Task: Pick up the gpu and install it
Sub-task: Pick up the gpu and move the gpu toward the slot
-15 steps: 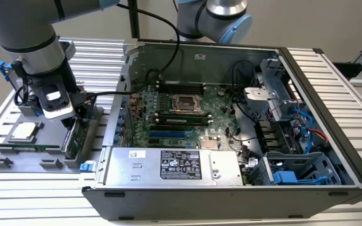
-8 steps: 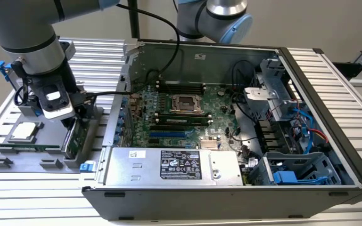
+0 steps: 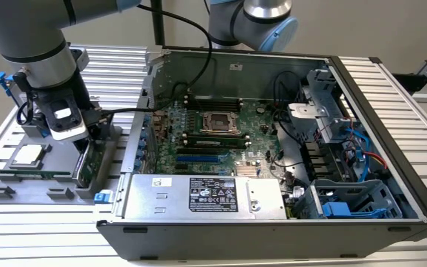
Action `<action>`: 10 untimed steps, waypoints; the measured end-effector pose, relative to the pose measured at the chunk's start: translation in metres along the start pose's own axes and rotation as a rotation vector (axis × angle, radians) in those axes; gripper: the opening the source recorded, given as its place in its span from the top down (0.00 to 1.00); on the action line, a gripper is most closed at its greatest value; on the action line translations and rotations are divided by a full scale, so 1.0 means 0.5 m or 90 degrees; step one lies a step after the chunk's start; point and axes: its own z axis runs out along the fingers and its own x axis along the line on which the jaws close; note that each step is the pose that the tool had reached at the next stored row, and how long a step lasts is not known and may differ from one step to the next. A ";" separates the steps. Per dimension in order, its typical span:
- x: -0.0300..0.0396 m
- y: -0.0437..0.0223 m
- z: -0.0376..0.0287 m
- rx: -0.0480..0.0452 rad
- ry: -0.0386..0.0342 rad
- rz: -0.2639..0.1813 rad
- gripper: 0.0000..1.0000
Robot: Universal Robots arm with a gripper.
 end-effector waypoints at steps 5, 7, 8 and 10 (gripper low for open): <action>0.000 0.000 0.000 0.0001 0.0001 0.000 1.00; 0.000 0.000 0.000 0.0000 0.0000 0.000 1.00; 0.000 0.000 0.000 0.0000 0.0000 0.000 1.00; 0.000 0.000 0.000 0.0000 0.0000 0.000 1.00</action>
